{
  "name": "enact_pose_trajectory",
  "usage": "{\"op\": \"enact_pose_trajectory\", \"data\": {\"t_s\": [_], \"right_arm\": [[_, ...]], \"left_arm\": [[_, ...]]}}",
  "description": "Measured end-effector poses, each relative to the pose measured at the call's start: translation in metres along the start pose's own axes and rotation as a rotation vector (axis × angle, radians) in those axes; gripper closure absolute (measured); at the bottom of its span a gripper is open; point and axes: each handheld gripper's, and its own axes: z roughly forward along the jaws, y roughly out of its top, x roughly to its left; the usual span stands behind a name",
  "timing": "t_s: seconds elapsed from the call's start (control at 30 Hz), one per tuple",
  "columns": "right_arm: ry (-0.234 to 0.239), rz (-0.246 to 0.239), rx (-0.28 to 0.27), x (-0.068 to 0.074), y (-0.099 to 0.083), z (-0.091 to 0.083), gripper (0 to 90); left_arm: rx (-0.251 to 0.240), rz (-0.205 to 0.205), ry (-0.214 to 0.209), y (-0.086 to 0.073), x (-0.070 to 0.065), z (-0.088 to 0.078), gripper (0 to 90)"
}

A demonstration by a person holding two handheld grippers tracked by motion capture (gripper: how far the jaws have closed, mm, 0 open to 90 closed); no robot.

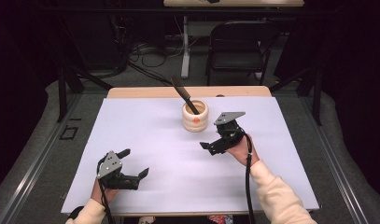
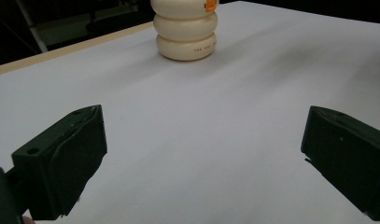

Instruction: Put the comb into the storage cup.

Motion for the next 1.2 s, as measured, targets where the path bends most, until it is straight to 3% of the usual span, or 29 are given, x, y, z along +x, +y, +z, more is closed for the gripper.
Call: {"op": "enact_pose_trajectory", "data": {"t_s": [0.6,1.2], "right_arm": [[-0.02,-0.021,0.01,0.013,-0.025,-0.013,0.0],[-0.065,-0.046,-0.028,0.022,-0.045,-0.036,0.0]], "left_arm": [[0.0,-0.002,0.001,0.0,0.0,-0.001,0.3],[-0.001,-0.002,0.004,0.0,0.0,-0.002,0.3]]}}
